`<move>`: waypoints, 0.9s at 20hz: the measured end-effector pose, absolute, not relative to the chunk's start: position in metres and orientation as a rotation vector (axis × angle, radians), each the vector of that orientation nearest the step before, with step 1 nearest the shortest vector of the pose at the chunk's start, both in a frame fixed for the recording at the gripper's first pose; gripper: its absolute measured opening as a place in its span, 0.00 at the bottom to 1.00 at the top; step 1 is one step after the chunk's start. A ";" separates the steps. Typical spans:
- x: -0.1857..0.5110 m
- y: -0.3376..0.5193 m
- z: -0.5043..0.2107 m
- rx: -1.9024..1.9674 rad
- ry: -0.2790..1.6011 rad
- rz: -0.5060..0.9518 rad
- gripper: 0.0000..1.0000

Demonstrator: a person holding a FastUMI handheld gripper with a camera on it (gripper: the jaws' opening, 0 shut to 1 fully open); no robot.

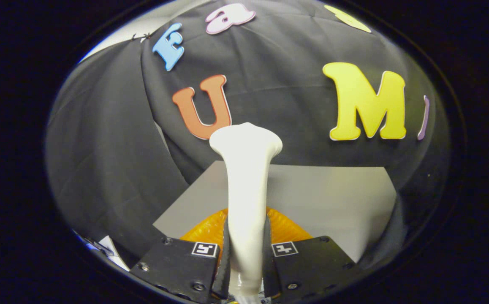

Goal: Iron the clothes twice with a garment steamer, once on the left side and once on the right side.

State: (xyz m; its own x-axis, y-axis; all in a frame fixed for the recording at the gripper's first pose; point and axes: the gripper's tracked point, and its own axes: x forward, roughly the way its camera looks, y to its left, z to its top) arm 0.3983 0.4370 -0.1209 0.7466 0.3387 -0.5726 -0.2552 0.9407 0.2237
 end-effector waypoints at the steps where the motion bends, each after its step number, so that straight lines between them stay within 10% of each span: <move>1: 0.392 0.430 -0.109 0.136 0.626 0.331 0.33; 18: 0.226 0.268 0.022 0.217 0.315 0.173 0.33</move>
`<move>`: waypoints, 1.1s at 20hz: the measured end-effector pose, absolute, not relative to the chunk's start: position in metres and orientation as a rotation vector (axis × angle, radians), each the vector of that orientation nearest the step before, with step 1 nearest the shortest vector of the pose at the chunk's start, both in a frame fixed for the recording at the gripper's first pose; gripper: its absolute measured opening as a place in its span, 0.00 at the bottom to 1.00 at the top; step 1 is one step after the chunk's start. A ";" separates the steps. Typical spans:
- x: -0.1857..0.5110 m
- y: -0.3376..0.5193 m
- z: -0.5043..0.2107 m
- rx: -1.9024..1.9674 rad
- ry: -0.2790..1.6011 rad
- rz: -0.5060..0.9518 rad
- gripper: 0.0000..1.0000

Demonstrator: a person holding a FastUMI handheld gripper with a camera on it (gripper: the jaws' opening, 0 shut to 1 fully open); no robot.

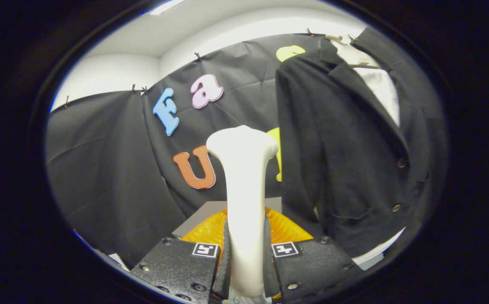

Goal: Iron the clothes twice with a garment steamer, once on the left side and once on the right side.

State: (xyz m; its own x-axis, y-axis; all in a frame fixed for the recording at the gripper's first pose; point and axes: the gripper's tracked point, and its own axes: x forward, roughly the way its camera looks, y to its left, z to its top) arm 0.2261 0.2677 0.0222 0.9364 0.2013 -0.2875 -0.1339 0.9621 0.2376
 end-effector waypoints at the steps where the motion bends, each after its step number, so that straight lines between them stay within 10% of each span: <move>1: 0.217 0.251 0.032 0.200 0.296 0.147 0.33; 22: 0.240 0.069 0.126 0.109 0.014 -0.055 0.33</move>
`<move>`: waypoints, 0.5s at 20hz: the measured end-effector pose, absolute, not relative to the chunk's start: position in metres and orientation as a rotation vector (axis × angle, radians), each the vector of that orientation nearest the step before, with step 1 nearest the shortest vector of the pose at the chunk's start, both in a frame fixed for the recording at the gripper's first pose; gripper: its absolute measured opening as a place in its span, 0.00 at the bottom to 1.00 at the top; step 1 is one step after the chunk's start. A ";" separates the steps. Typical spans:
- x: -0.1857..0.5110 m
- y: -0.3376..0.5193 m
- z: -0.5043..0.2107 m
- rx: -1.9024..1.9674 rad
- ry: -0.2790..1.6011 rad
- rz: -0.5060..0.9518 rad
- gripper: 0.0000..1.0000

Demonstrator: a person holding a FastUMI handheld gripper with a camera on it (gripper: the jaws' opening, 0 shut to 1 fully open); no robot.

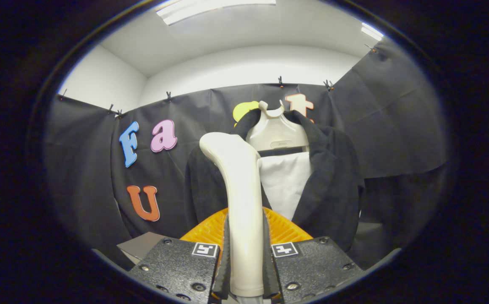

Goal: Iron the clothes twice with a garment steamer, once on the left side and once on the right side.

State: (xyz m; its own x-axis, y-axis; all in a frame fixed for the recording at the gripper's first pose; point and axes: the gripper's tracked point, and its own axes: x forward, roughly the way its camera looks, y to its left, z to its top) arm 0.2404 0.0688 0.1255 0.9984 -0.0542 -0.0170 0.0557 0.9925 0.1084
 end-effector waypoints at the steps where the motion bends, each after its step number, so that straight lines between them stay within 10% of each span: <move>1: 0.240 0.067 0.118 0.107 0.021 -0.057 0.33; 10: 0.224 0.050 0.075 0.051 0.089 -0.077 0.33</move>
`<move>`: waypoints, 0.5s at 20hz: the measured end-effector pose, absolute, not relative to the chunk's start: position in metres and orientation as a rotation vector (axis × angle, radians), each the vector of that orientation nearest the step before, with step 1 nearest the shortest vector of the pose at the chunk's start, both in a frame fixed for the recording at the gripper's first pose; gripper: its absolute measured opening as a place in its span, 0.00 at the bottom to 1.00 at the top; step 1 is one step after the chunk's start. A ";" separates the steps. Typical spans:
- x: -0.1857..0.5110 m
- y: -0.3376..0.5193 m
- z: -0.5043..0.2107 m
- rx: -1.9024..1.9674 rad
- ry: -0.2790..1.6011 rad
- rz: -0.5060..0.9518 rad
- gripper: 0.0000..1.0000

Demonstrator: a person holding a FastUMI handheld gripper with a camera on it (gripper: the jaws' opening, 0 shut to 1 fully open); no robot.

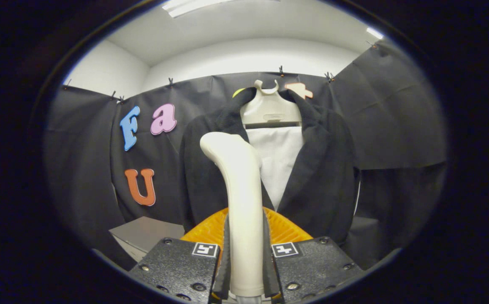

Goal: Iron the clothes twice with a garment steamer, once on the left side and once on the right side.

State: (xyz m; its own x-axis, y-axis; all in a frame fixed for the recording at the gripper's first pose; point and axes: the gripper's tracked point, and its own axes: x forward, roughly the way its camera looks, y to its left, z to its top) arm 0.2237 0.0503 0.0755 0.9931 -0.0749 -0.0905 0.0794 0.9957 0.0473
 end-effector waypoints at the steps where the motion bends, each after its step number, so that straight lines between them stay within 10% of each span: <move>1: 0.220 0.049 0.069 0.045 0.100 -0.082 0.33; 10: 0.201 0.043 0.022 0.014 0.191 -0.113 0.33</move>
